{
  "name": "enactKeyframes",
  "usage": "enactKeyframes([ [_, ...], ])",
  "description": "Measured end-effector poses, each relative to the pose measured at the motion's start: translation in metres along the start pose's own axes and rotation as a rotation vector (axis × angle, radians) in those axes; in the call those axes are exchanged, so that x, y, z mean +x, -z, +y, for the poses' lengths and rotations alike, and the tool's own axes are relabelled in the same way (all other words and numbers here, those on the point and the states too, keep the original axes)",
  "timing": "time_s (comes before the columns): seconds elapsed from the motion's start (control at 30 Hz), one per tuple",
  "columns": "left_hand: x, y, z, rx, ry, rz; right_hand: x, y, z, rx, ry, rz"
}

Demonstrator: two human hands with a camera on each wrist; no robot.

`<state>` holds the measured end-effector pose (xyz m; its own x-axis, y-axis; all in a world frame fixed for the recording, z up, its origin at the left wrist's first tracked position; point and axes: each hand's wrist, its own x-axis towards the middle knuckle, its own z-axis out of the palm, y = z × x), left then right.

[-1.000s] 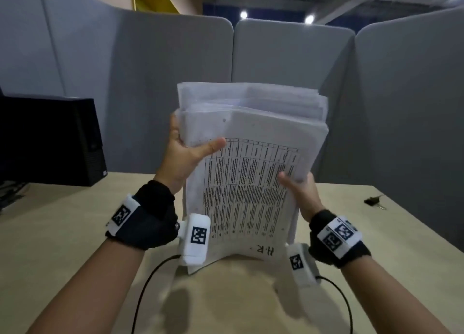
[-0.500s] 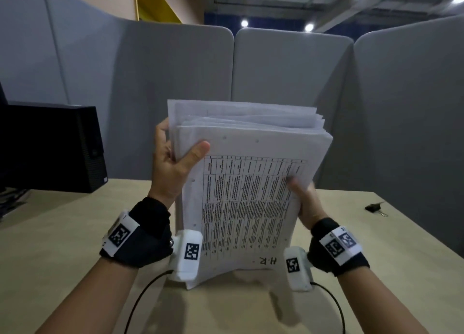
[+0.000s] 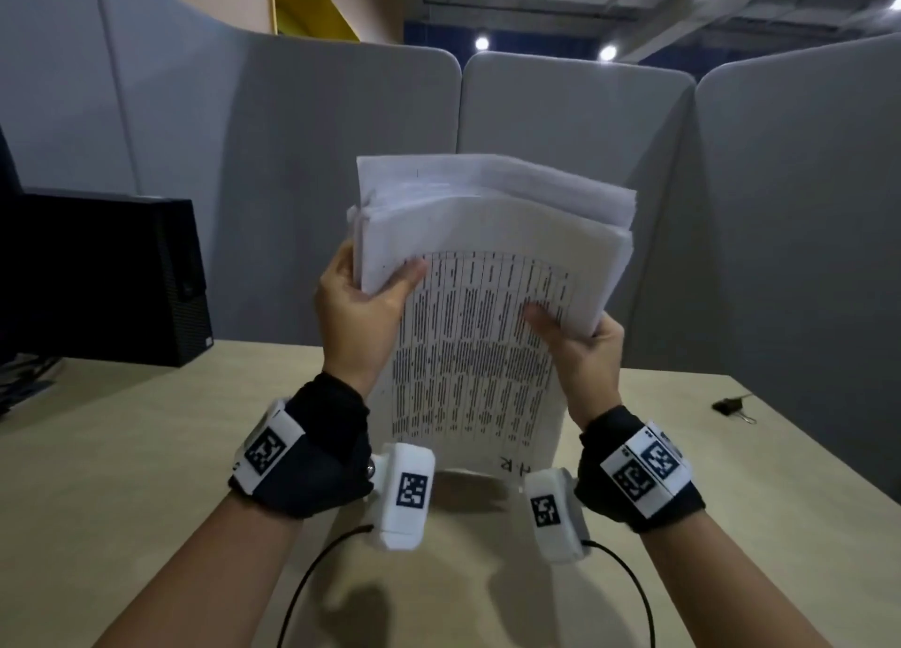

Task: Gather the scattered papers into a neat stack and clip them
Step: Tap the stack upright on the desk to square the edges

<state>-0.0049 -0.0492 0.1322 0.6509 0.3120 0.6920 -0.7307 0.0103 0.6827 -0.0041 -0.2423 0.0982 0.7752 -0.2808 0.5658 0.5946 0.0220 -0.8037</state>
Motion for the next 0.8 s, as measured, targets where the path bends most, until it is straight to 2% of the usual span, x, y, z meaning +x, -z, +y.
enactKeyframes([
  [0.17, 0.007, -0.002, 0.010, 0.037, -0.054, 0.006, 0.002, -0.001, -0.017, -0.002, -0.032, 0.014],
  [0.23, 0.014, -0.006, 0.019, 0.046, -0.016, 0.048, 0.006, -0.003, -0.028, 0.029, -0.012, 0.032],
  [0.3, 0.025, -0.009, 0.029, 0.005, 0.078, 0.082, 0.011, -0.006, -0.035, 0.034, 0.020, 0.054],
  [0.37, 0.034, -0.012, 0.035, -0.026, 0.143, 0.085, 0.014, -0.007, -0.040, -0.040, 0.091, 0.076],
  [0.47, 0.045, -0.011, 0.030, 0.047, 0.180, 0.091, 0.016, -0.008, -0.046, -0.297, 0.287, 0.074],
  [0.53, 0.046, -0.011, 0.026, 0.050, 0.203, 0.097, 0.020, -0.007, -0.049, -0.404, 0.361, 0.044],
  [0.73, 0.048, -0.017, 0.022, 0.008, 0.180, 0.180, 0.026, 0.002, -0.057, -0.561, 0.251, -0.049],
  [0.8, 0.052, -0.017, 0.019, -0.013, 0.224, 0.206, 0.027, 0.004, -0.058, -0.559, 0.234, -0.067],
])
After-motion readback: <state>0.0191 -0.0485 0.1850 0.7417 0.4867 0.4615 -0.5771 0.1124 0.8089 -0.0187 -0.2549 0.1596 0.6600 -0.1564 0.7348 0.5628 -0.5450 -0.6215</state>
